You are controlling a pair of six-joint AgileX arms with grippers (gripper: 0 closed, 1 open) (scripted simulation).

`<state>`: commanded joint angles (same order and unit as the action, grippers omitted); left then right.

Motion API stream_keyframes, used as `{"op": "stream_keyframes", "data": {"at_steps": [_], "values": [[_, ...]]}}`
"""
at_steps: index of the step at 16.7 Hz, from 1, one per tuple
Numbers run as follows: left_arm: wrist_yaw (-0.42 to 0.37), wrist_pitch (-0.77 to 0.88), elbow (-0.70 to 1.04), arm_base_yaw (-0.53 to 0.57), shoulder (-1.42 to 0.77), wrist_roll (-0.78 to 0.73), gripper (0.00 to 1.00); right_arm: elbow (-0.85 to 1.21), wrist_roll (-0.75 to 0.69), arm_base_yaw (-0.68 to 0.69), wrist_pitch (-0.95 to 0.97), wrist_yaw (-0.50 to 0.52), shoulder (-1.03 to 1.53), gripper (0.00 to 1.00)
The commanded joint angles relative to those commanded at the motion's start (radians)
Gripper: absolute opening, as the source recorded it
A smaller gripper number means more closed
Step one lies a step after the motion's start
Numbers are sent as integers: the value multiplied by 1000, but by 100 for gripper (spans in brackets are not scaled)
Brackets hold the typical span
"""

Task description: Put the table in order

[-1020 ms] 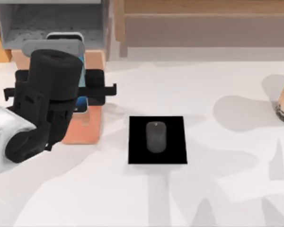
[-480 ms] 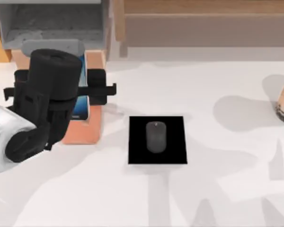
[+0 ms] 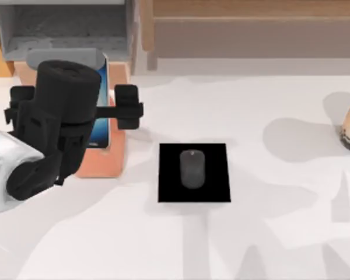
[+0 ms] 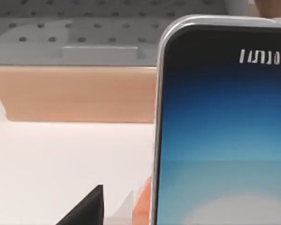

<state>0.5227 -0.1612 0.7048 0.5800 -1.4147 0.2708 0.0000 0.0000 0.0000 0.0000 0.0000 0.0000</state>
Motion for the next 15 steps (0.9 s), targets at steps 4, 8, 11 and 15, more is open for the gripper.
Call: {"op": "stream_keyframes", "data": {"at_steps": [4, 8, 11, 15], "values": [[8, 8, -11, 11, 16, 6, 100, 0, 0, 0, 0, 0, 0, 100], [46, 44, -63, 55, 89, 35, 100, 0, 0, 0, 0, 0, 0, 100], [56, 53, -76, 66, 108, 42, 100, 0, 0, 0, 0, 0, 0, 100], [51, 52, -75, 57, 111, 39, 100, 0, 0, 0, 0, 0, 0, 100]]}}
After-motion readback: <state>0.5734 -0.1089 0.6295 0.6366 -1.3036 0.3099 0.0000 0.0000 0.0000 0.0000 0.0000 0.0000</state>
